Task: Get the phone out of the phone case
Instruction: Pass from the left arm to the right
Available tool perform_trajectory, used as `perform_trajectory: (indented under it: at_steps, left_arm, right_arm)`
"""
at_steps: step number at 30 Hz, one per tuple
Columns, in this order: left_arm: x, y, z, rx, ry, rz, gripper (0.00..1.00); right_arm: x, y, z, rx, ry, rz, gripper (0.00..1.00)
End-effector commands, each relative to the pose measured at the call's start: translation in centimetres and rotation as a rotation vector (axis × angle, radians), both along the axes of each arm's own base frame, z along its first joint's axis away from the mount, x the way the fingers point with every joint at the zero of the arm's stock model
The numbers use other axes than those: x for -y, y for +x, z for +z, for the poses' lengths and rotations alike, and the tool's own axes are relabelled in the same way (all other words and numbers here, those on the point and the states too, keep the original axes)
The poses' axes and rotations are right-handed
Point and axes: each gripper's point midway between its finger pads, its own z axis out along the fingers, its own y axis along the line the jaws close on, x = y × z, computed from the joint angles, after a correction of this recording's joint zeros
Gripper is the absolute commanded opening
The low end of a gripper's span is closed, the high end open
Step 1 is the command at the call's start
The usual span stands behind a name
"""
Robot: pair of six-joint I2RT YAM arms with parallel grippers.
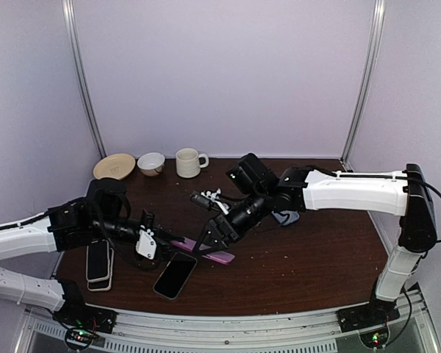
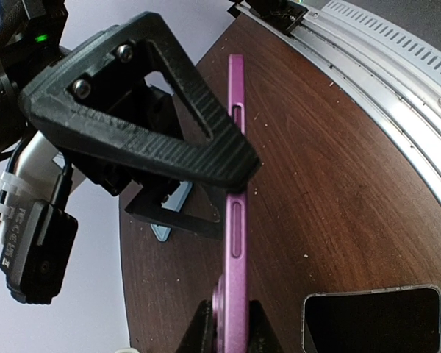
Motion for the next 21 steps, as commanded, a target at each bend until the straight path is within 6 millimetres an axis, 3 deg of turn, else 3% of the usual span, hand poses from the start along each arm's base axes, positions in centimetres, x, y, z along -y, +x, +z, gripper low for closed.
perform_trajectory:
  at_steps: [1, 9, 14, 21]
  left_arm:
    - [0.8, 0.5, 2.8, 0.086, -0.104, -0.007, 0.00]
    - [0.7, 0.7, 2.8, 0.097, -0.099, 0.006, 0.00]
    - [0.8, 0.8, 2.6, 0.096, -0.093, 0.008, 0.02]
    - [0.7, 1.0, 2.3, 0.106, -0.083, 0.015, 0.34]
  right_arm:
    - [-1.0, -0.8, 0.5, -0.019, 0.059, 0.045, 0.81]
    - [-1.4, -0.5, 0.6, -0.013, 0.060, 0.035, 0.58]
    - [-1.0, 0.2, 0.4, 0.035, 0.042, -0.006, 0.50]
    - [0.2, 1.4, 0.2, 0.120, -0.006, -0.068, 0.42]
